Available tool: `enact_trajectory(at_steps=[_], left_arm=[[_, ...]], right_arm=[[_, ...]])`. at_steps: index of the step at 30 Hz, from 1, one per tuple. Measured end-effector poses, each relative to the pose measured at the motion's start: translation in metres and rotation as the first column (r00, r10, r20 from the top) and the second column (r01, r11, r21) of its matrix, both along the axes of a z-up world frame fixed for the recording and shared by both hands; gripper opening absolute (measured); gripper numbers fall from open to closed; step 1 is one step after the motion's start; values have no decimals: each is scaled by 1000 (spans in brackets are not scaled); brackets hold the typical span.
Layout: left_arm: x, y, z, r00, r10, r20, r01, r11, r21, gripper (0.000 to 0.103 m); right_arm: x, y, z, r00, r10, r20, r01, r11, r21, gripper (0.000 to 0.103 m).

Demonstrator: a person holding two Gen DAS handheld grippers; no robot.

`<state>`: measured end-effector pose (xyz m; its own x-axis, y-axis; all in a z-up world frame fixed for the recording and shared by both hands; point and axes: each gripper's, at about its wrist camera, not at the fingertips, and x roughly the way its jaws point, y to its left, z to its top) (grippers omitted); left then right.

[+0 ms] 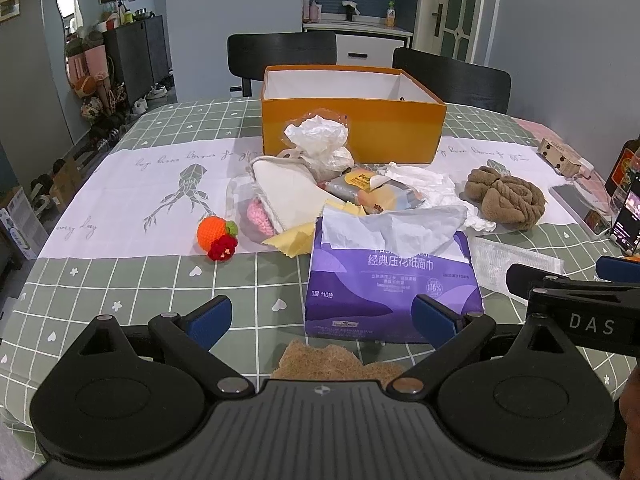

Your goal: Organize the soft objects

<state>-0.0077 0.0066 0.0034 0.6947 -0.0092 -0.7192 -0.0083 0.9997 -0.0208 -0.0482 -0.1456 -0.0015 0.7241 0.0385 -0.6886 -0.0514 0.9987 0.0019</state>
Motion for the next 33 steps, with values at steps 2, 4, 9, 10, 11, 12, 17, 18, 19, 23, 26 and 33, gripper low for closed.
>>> enact_trajectory(at_steps=[2, 4, 9, 10, 11, 12, 17, 18, 19, 23, 26, 33], left_arm=[[-2, 2, -2, 1000, -4, -4, 4, 1000, -5, 103], [-3, 5, -5, 1000, -3, -11, 3, 1000, -6, 103], [-6, 19, -15, 999, 10, -35, -10, 1000, -2, 103], [-6, 22, -17, 999, 17, -40, -18, 1000, -3, 103], [-6, 26, -20, 999, 25, -45, -25, 1000, -4, 103], [-6, 29, -22, 998, 32, -50, -32, 999, -7, 103], [-8, 35, -26, 998, 34, -59, -35, 999, -17, 103], [-8, 34, -26, 998, 31, -58, -31, 999, -15, 103], [-9, 34, -26, 998, 27, -57, -27, 1000, -13, 103], [-9, 36, -29, 998, 23, -60, -24, 1000, -13, 103], [-8, 39, -32, 997, 31, -68, -32, 999, -19, 103], [-7, 44, -36, 997, 30, -71, -30, 999, -10, 103]], right_arm=[[0, 1, -1, 1000, 8, -2, -8, 1000, 1, 100], [-1, 0, -4, 1000, 27, -8, -27, 1000, 7, 100], [-3, -6, -16, 998, 55, -29, -55, 998, -9, 100], [-2, -9, -18, 998, 55, -38, -55, 998, -15, 100], [0, -11, -20, 998, 52, -44, -53, 998, -19, 100], [1, -13, -22, 998, 45, -50, -46, 999, -24, 100], [1, -22, -26, 998, 13, -59, -15, 999, -31, 100], [0, -23, -27, 998, 11, -61, -13, 999, -30, 100], [0, -23, -28, 998, 9, -63, -11, 999, -31, 100], [-2, -24, -32, 997, 8, -71, -11, 999, -37, 100], [-1, -27, -35, 997, -1, -82, -2, 999, -44, 100], [0, -32, -33, 997, -12, -78, 7, 998, -64, 100]])
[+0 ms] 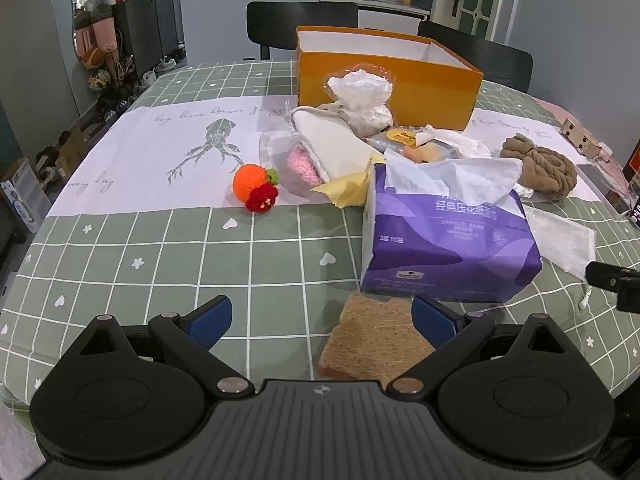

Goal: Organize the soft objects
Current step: 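Grasp the crocheted orange fruit with the left tool while the right tool grasps the brown plush towel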

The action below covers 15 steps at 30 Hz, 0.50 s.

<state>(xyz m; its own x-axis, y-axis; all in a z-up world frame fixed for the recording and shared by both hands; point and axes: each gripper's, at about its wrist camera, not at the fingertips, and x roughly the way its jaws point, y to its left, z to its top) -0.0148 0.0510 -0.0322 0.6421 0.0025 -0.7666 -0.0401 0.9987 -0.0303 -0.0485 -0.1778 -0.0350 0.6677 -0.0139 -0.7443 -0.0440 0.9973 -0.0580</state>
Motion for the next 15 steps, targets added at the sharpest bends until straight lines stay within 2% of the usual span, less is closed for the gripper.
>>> enact_trajectory(at_steps=[7, 11, 15], left_arm=[[9, 12, -6, 1000, -23, -9, 23, 999, 31, 103], [20, 30, -10, 999, -33, -11, 34, 997, 65, 103], [35, 53, -14, 1000, -14, -19, 15, 998, 59, 103]], right_arm=[[5, -10, 5, 1000, 25, 6, -25, 1000, -10, 100], [5, -23, 17, 985, 162, 66, -163, 987, 7, 100], [14, -38, 23, 956, 280, 84, -277, 960, -48, 100]])
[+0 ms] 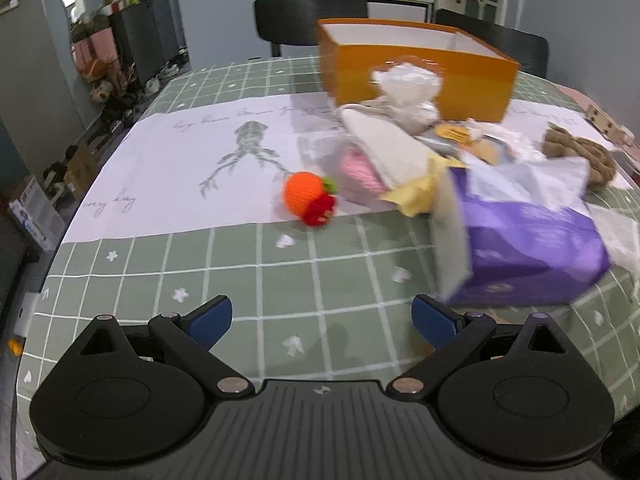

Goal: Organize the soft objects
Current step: 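Grasp the crocheted orange fruit with the left tool while the right tool grasps the brown plush towel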

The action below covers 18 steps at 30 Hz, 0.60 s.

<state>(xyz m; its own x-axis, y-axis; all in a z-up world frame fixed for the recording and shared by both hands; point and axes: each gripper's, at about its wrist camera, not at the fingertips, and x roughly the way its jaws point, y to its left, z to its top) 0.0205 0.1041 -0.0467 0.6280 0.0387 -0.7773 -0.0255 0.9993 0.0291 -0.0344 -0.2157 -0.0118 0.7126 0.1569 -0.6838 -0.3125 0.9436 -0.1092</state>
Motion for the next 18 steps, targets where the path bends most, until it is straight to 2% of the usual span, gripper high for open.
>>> enact_trajectory(at_steps=[2, 4, 9, 11, 16, 18], left_arm=[[9, 12, -3, 1000, 5, -9, -5, 999, -39, 103], [17, 20, -8, 1000, -10, -19, 8, 997, -79, 103], [37, 31, -21, 997, -67, -30, 63, 989, -130, 103], [46, 31, -27, 997, -81, -16, 79, 990, -120, 103], [68, 27, -36, 994, -107, 28, 108, 994, -25, 103], [77, 27, -39, 991, -136, 22, 136, 990, -36, 103]], right_arm=[[9, -9, -1, 1000, 21, -8, -21, 999, -25, 100], [22, -18, -4, 999, -1, -36, 0, 999, -34, 100], [51, -39, -15, 994, -28, -102, 29, 1000, 3, 100], [62, -45, -19, 993, -36, -115, 38, 999, 14, 100], [91, -55, -28, 993, -46, -106, 46, 999, 4, 100], [104, -58, -32, 995, -27, -93, 26, 1000, -11, 100]])
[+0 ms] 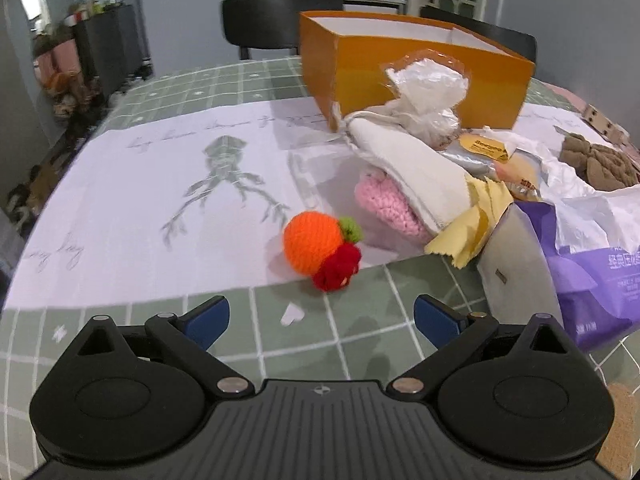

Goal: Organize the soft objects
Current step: 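Grasp the crocheted orange fruit with the left tool while the right tool grasps the brown plush towel, then carry the fruit with the left tool while the right tool carries the towel into the orange box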

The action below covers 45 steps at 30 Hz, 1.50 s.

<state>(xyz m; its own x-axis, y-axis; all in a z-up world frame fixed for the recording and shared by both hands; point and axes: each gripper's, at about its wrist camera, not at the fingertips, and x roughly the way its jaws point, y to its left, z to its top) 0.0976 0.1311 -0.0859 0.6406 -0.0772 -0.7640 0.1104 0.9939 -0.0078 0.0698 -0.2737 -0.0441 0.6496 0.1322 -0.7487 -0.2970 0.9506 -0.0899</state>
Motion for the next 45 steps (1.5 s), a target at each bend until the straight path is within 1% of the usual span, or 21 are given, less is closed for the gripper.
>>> enact_trajectory(at_steps=[3, 5, 8, 11, 13, 14, 16, 17, 18, 20, 22, 25, 27, 29, 31, 32, 33, 36, 37, 39, 45], left_arm=[[12, 0, -5, 999, -45, -10, 44, 999, -26, 103], [17, -3, -8, 998, -69, -8, 69, 998, -12, 103], [23, -9, -12, 995, -102, 1, 102, 994, 34, 103], [28, -14, -15, 993, -115, 6, 114, 990, 77, 103], [32, -13, -17, 993, -117, 3, 117, 990, 77, 103], [34, -11, -18, 993, -117, 0, 117, 991, 62, 103], [38, -8, -18, 994, -110, -1, 110, 993, 39, 96], [40, -6, -19, 995, -101, -2, 101, 994, 31, 89], [42, -4, -19, 996, -93, -2, 93, 995, 31, 85], [44, -3, -18, 996, -84, 6, 84, 996, 35, 84], [45, -2, -18, 997, -81, 13, 81, 996, 39, 84], [48, -1, -19, 997, -79, 14, 79, 996, 38, 81], [50, -1, -20, 997, -77, 10, 76, 996, 40, 75], [51, -1, -21, 997, -73, 16, 72, 997, 38, 74], [51, 0, -21, 998, -67, 18, 66, 997, 38, 72], [52, -1, -21, 998, -67, 19, 66, 997, 38, 71], [52, -1, -21, 998, -68, 19, 67, 997, 38, 67], [51, -2, -20, 997, -72, 15, 71, 997, 41, 60], [50, -2, -20, 997, -75, 15, 74, 996, 41, 59], [49, -2, -20, 997, -80, 12, 79, 996, 35, 58], [43, 6, -13, 996, -86, 11, 86, 995, 58, 58]], right_arm=[[19, -7, -6, 999, 46, 15, -46, 999, 0, 100], [33, -12, -11, 998, 55, 13, -55, 998, 2, 100], [53, -16, -18, 998, 61, -9, -61, 998, 14, 100], [70, -13, -25, 998, 58, -29, -57, 997, 43, 100], [79, -7, -28, 997, 72, -37, -70, 996, 53, 100], [83, -2, -30, 996, 84, -39, -82, 995, 52, 100], [89, 6, -35, 994, 101, -46, -99, 994, 44, 100], [92, 9, -37, 993, 106, -50, -104, 994, 38, 100], [96, 13, -39, 993, 104, -52, -102, 994, 28, 100], [103, 18, -43, 995, 85, -49, -86, 996, -3, 100], [109, 18, -45, 996, 77, -49, -77, 997, -8, 100], [120, 14, -51, 998, 48, -51, -49, 999, -21, 100], [127, 10, -56, 997, 33, -71, -35, 999, -26, 100], [133, 5, -60, 995, 17, -97, -18, 1000, -10, 100], [136, 1, -63, 994, 9, -111, -8, 1000, 11, 98], [136, 1, -63, 993, 9, -115, -7, 1000, 15, 95], [136, 1, -64, 993, 12, -118, -11, 1000, 15, 90], [133, 3, -64, 992, 29, -125, -28, 1000, 13, 80], [132, 3, -63, 992, 32, -126, -31, 999, 12, 78], [130, 5, -62, 992, 38, -124, -38, 999, 8, 73], [124, 1, -55, 991, 38, -130, -39, 999, -2, 64]])
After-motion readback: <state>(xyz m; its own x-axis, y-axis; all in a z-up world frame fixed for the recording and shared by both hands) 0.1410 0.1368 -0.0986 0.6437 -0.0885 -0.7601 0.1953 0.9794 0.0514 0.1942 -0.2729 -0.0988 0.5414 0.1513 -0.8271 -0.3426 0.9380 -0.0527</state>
